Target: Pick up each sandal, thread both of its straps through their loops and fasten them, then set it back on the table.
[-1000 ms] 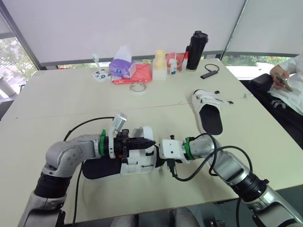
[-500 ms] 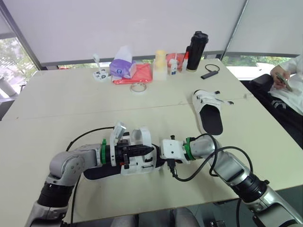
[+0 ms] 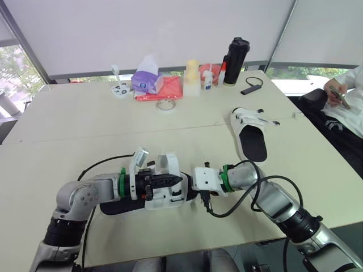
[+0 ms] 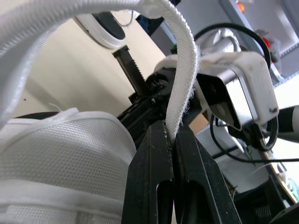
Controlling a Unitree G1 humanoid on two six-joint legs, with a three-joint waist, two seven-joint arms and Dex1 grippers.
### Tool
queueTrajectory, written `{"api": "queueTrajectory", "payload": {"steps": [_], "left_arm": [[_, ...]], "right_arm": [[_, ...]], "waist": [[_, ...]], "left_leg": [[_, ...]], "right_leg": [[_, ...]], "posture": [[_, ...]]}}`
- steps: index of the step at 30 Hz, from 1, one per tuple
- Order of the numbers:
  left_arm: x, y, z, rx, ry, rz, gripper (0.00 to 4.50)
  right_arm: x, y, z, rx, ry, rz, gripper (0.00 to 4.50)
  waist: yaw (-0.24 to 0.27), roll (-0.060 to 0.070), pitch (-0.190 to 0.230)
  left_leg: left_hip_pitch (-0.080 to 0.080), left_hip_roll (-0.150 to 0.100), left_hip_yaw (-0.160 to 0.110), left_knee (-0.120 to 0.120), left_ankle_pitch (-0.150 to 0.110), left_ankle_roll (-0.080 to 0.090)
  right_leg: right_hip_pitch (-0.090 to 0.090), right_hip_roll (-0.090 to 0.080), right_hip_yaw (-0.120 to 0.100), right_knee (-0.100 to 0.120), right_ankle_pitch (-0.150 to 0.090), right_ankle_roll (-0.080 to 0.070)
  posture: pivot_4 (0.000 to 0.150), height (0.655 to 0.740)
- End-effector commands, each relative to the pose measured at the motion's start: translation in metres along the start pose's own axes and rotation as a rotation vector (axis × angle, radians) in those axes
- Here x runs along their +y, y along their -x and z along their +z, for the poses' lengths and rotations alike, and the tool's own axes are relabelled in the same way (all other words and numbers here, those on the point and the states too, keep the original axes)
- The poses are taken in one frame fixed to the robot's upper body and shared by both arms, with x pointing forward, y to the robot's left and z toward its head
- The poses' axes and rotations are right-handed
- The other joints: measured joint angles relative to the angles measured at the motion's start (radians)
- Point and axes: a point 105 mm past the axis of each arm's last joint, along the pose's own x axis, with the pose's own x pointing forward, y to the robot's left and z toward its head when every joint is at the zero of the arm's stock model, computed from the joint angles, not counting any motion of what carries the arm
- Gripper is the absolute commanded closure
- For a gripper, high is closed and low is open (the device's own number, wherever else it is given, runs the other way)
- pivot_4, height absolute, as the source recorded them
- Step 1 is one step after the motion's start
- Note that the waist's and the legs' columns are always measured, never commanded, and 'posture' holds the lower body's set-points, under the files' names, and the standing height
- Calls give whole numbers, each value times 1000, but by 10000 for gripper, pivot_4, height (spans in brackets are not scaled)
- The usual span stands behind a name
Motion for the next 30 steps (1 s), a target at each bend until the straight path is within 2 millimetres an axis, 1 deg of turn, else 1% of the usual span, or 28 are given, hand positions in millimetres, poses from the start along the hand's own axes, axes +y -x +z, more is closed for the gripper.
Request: {"api": "queueTrajectory", "payload": {"steps": [1, 9, 16, 22, 30], "left_arm": [[-8, 7, 7, -1, -7, -21, 44760], [-10, 7, 0, 20, 5, -23, 44760], [-7, -2, -10, 20, 6, -20, 44760], [-4, -6, -13, 23, -23, -6, 44760], [-3, -7, -15, 25, -37, -1, 44760]], "right_arm": [[11, -5, -34, 132, -83, 16, 45000], [11, -6, -34, 130, -83, 15, 45000], [11, -6, -34, 130, -85, 15, 45000], [11, -5, -34, 131, -87, 13, 45000], [11, -6, -34, 131, -87, 13, 45000]], "waist": [[0, 0, 0], [0, 0, 0], [0, 0, 0], [1, 0, 0], [1, 0, 0]], "left_leg": [[0, 0, 0, 0, 0, 0], [0, 0, 0, 0, 0, 0], [0, 0, 0, 0, 0, 0], [0, 0, 0, 0, 0, 0], [0, 0, 0, 0, 0, 0]], "right_leg": [[0, 0, 0, 0, 0, 0], [0, 0, 0, 0, 0, 0], [0, -1, 0, -1, 0, 0], [0, -1, 0, -1, 0, 0], [-1, -1, 0, -1, 0, 0]], "posture": [[1500, 7400], [1500, 7400], [1500, 7400], [1500, 7400], [1500, 7400]]}}
